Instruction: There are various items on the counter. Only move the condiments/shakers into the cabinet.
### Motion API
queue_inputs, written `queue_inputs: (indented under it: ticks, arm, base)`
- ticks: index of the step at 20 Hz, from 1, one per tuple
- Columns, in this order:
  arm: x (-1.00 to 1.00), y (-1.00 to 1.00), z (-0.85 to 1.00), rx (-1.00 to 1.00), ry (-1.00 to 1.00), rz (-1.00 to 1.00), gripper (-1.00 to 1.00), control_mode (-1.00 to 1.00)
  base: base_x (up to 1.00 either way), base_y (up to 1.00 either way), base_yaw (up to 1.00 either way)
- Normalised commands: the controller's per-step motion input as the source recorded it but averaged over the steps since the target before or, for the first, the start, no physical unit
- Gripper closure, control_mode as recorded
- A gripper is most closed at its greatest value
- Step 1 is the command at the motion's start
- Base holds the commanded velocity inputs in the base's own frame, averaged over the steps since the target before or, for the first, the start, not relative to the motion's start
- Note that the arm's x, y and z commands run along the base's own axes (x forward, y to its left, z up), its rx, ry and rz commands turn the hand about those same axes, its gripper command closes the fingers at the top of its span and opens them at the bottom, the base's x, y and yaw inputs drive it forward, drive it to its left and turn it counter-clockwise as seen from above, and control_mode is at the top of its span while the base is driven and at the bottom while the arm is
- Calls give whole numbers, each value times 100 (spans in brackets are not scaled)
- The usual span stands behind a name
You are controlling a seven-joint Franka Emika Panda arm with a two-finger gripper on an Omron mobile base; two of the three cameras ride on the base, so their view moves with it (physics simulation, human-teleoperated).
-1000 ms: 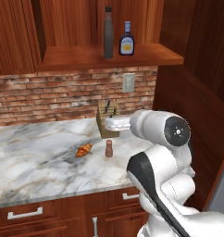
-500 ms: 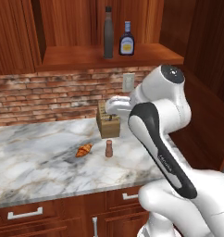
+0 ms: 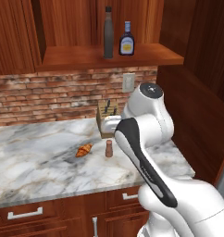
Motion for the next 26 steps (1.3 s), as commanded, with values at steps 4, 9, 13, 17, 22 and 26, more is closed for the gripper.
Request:
queue_inputs:
  ticks: [4,9,13,17,22,26]
  arm:
    - [15,0,-34,0,4,0,-100,-100]
    - [25,0,-6,-2,6,0,-100,-100]
    - [26,0,-14,-4,3,0,-100,-100]
    - [30,-2,-24,-3,0,0,-100,-100]
    - [36,0,-33,-1,0,0,-100,-100]
    - [31,-6,-38,0,0,0,-100,-100]
  base:
    - [0,0,0]
    - [0,0,0]
    - [0,0,0]
    - [0,0,0]
    - [0,0,0]
    - [0,0,0]
